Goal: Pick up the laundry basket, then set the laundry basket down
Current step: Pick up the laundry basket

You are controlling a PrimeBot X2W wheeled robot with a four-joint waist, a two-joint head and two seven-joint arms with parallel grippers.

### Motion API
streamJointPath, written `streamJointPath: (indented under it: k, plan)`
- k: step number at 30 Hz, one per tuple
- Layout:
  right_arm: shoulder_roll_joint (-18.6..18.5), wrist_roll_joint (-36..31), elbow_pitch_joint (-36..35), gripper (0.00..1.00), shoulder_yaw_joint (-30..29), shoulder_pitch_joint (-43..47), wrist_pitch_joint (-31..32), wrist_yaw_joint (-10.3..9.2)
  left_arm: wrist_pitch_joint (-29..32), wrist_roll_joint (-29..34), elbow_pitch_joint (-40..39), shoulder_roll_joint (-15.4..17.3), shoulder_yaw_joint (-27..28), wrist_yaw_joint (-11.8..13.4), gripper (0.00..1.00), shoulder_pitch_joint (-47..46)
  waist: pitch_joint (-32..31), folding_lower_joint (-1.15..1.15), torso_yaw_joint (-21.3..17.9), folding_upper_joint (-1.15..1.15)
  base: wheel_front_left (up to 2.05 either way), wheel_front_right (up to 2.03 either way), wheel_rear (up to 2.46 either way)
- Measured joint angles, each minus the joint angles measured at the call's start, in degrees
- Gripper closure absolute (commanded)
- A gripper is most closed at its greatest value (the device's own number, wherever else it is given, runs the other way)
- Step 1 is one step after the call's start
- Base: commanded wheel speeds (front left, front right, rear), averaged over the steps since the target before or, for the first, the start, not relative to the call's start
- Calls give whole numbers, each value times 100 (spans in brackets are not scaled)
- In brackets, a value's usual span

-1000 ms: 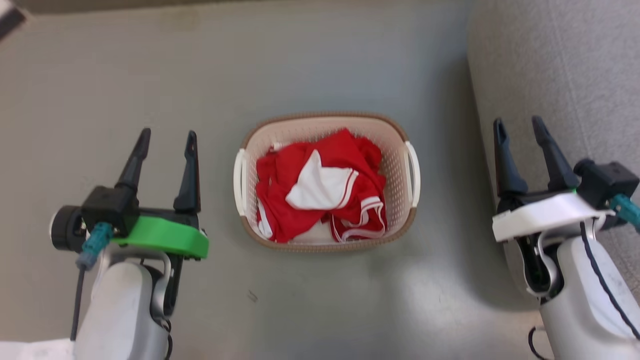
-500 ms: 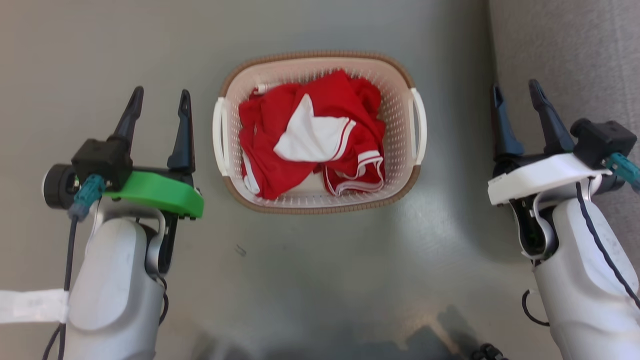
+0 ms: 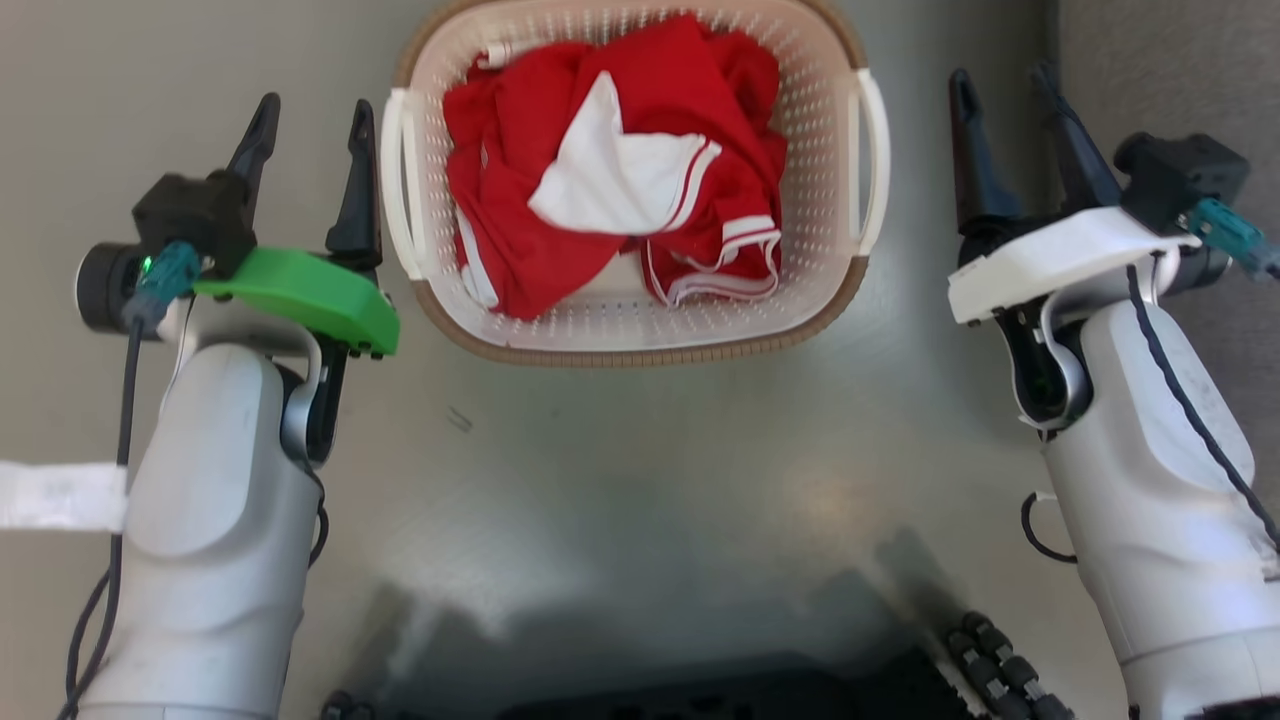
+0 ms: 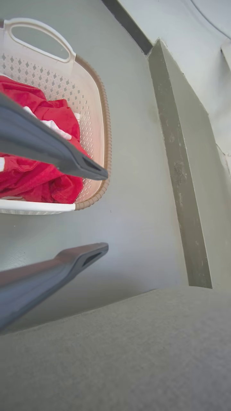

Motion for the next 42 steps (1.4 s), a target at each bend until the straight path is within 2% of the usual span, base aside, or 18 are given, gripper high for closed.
streamJointPath:
  k: [8, 21, 36, 37, 38, 39, 40, 41, 42]
  plan:
    - [33, 18, 712, 0, 134, -419, 0, 43, 83, -134, 711, -26, -115, -69, 0, -480, 484, 0, 14, 0, 0, 0, 0]
    - [46, 78, 1562, 0, 511, -1156, 0, 97, 192, -264, 1416, -86, -411, -122, 0, -1178, 1034, 0, 39, 0, 0, 0, 0]
    - [43, 614, 2033, 0, 995, -1641, 0, 148, 359, -591, 2142, -136, -810, -129, 0, -1733, 1440, -1, 111, 0, 0, 0, 0]
    - [42, 643, 2049, 2, 1021, -1678, 0, 148, 359, -613, 2192, -138, -849, -129, 0, -1755, 1445, -1, 118, 0, 0, 0, 0]
    - [41, 672, 2059, 17, 1040, -1713, 0, 149, 359, -639, 2220, -142, -872, -130, 0, -1775, 1448, -1, 123, 0, 0, 0, 0]
    - [41, 689, 2069, 27, 1062, -1747, 0, 149, 359, -675, 2236, -142, -895, -130, 9, -1786, 1452, -1, 128, 0, 0, 0, 0]
    - [40, 704, 2086, 58, 1095, -1778, 0, 149, 359, -715, 2247, -143, -931, -131, 25, -1793, 1455, -1, 132, 0, 0, 0, 0]
    - [40, 738, 2106, 73, 1127, -1807, 0, 148, 359, -739, 2267, -146, -984, -132, 51, -1807, 1456, -1, 135, 0, 0, 0, 0]
    - [37, 756, 2117, 96, 1149, -1819, 0, 148, 360, -762, 2296, -148, -1033, -131, 63, -1819, 1456, -1, 136, 0, 0, 0, 0]
